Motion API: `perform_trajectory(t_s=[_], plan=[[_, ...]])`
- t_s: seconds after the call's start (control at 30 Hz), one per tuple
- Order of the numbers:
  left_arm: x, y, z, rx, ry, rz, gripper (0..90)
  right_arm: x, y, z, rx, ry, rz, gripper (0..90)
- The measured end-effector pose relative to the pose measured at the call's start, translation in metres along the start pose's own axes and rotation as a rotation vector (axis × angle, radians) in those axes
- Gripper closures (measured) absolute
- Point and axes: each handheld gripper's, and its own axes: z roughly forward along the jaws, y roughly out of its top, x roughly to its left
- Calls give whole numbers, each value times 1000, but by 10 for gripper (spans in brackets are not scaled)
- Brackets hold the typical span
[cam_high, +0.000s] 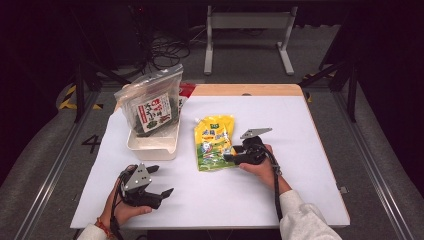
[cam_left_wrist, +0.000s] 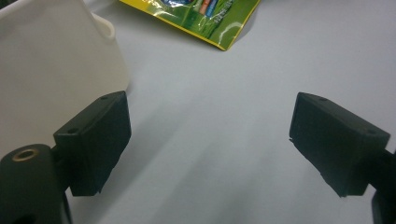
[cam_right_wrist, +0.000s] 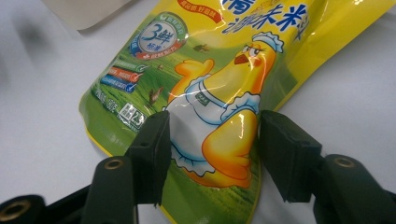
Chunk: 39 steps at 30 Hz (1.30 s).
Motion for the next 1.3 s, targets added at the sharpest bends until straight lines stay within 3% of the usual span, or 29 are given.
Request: perform_trajectory(t_s=[0.1, 0.17, 0.43, 0.5, 0.63, 0.77, 0.93, 1.13, 1.3], plan=[[0, 0, 0, 1, -2, 0, 136, 1, 0, 0, 5, -4, -3, 498], [1, 0, 1, 1, -7, -6, 136, 2, 1, -2, -3, -10, -11, 592], [-4, 5, 11, -22, -37, -27, 148, 4, -1, -4, -24, -18, -49, 722], [-8, 10, 16, -47, -77, -47, 155, 5, -2, -5, -35, -23, -57, 747], [-15, 18, 30, -30, -125, -36, 152, 8, -6, -8, -63, -24, -71, 772], [-18, 23, 42, 7, -142, -33, 150, 13, -9, -14, -68, -28, -99, 785], [-18, 31, 52, 6, -193, -76, 142, 18, -17, -21, -73, -12, -112, 789], [-20, 35, 54, 17, -193, -49, 136, 23, -27, -36, -65, 6, -127, 792], [-19, 30, 50, 38, -180, -15, 128, 27, -35, -48, -10, 50, -133, 773]])
